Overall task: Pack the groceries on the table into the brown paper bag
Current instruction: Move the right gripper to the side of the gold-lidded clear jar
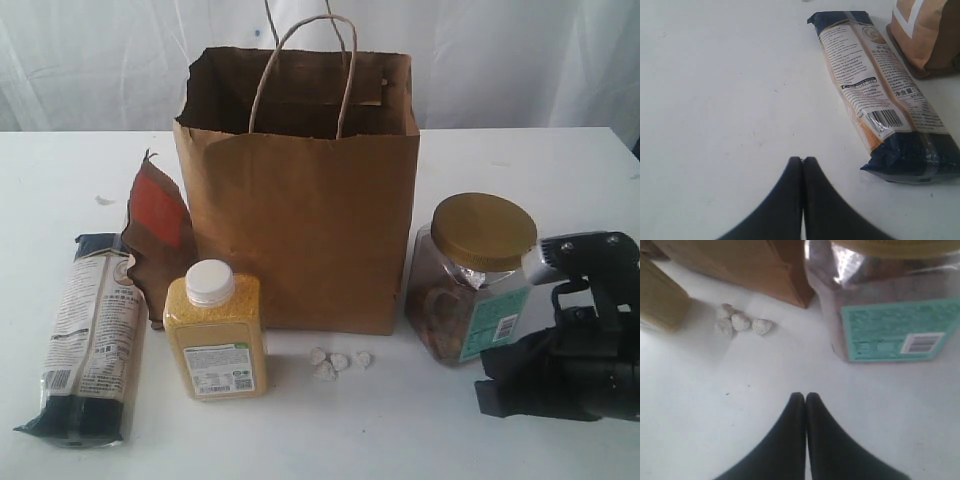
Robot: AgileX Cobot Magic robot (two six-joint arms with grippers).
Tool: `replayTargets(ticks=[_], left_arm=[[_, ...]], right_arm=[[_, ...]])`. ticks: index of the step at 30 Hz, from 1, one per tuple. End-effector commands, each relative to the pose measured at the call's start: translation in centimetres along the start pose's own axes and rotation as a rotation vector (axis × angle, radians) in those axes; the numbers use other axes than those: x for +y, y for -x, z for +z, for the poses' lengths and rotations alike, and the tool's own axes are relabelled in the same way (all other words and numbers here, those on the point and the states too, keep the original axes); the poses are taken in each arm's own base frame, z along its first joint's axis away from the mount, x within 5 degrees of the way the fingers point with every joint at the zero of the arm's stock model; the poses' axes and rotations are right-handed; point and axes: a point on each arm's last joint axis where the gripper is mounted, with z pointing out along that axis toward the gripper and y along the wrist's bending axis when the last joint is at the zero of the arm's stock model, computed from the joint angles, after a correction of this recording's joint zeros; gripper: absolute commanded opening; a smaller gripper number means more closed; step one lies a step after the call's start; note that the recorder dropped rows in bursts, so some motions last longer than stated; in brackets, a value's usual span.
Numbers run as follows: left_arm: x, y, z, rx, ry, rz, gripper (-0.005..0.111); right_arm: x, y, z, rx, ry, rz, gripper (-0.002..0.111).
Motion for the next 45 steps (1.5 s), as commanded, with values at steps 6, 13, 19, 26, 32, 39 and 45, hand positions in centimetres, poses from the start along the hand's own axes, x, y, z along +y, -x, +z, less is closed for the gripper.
replayTargets(ticks=[6,13,19,26,32,39,45], left_arm=[[0.0,-0.2,0.1,0.009,-0.003,-0.003,0.000],[0.0,-0.2,0.1,0.009,-0.003,-0.003,0.000],[0.0,-0.2,0.1,0.009,-0.003,-0.003,0.000],[0.0,-0.2,0.1,0.009,-0.003,-0.003,0.000],[0.0,-0.2,0.1,0.009,-0.003,-0.003,0.000],[0.0,-0.2,0.1,0.009,-0.003,-0.003,0.000],[0.0,-0.2,0.1,0.009,-0.003,-0.003,0.000]], right_arm=[[-2.0,-2.7,0.2,-0.020,-0.196,0.143,0.000],[-3.0,-5.0,0.3,-0.012,-0.299,0.253,0.000],[-3.5,-4.5,0.8,-0.014,-0.338,0.251,0.000],[-3.3,-1.0,-0.4,-0.171,-0.342,0.236,0.000],[-3.0,-0.4,-0.4,-0.168,-0.306,0.205,0.000],[-6.3,-2.1,1.9,0.034,-0.364,0.329,0.000],[-7.4,-2.5,2.4,0.178,-0.252,0.392,0.000]])
